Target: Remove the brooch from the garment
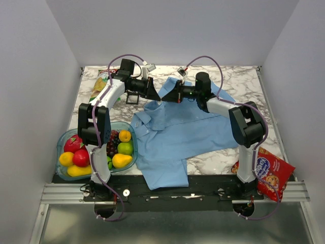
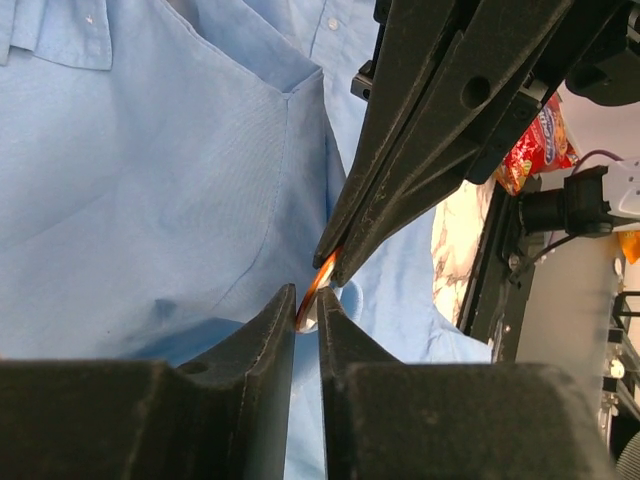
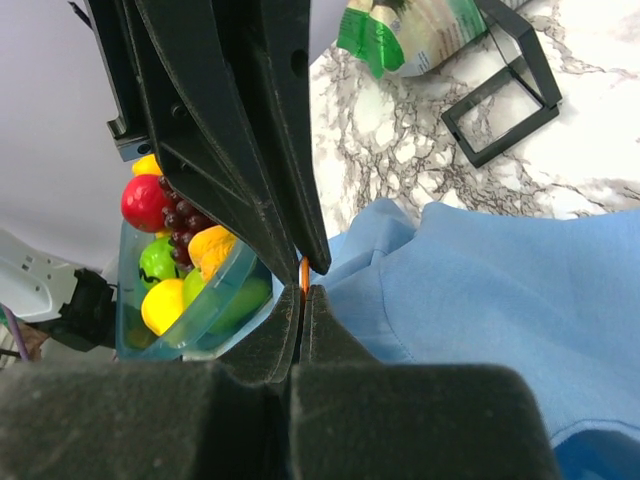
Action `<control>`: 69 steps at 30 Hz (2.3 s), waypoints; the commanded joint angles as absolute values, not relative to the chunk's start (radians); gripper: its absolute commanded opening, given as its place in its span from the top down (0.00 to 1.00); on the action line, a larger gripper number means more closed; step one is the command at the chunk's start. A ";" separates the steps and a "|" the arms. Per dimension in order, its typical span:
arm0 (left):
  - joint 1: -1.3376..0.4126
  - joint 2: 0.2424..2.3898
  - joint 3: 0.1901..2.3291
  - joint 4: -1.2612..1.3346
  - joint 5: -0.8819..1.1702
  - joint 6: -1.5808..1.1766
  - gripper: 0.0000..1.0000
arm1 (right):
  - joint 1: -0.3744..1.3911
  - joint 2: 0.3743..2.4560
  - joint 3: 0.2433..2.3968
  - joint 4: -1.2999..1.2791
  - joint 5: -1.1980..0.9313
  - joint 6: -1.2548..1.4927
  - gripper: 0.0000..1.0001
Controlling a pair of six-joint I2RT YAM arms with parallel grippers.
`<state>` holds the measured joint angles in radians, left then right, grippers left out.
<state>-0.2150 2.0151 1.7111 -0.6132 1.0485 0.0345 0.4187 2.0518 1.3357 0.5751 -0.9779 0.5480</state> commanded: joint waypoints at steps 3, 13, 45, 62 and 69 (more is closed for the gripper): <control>-0.222 2.042 1.759 -0.623 1.101 0.064 0.78 | 0.436 2.049 1.390 0.565 -1.069 0.541 0.97; -0.222 2.059 1.767 -0.627 1.143 0.067 1.00 | 0.434 2.051 1.397 0.529 -1.077 0.515 0.85; -0.227 1.931 1.684 -0.660 1.060 0.186 1.00 | 0.397 2.048 1.480 0.238 -1.117 0.296 0.53; -0.229 1.940 1.689 -0.644 1.052 0.169 1.00 | 0.422 2.080 1.512 0.201 -1.054 0.322 0.55; -0.229 1.944 1.690 -0.644 1.051 0.166 1.00 | 0.423 2.089 1.525 0.167 -1.037 0.298 0.62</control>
